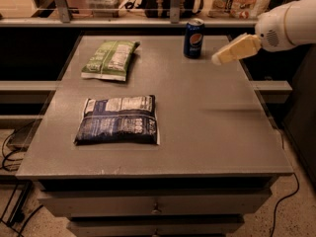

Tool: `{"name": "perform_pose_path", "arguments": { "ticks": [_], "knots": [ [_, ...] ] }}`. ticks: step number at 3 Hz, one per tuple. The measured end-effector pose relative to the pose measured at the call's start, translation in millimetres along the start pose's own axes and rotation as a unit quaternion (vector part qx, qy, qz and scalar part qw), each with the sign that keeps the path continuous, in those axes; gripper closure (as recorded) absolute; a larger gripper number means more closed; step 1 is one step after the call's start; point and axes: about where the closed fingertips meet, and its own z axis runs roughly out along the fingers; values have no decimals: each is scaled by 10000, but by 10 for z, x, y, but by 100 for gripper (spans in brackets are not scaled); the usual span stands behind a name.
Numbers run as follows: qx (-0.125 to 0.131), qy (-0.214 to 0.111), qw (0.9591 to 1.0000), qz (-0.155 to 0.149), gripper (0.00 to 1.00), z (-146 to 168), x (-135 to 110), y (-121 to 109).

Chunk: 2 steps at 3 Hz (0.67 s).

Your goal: Pick pepsi can

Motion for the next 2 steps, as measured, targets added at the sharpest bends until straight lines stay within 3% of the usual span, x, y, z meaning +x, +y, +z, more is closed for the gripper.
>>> {"name": "perform_pose_path", "arguments": {
  "ticks": [2],
  "knots": [
    [-477,-489,9973,281,0,730,-204,243]
  ]
}}
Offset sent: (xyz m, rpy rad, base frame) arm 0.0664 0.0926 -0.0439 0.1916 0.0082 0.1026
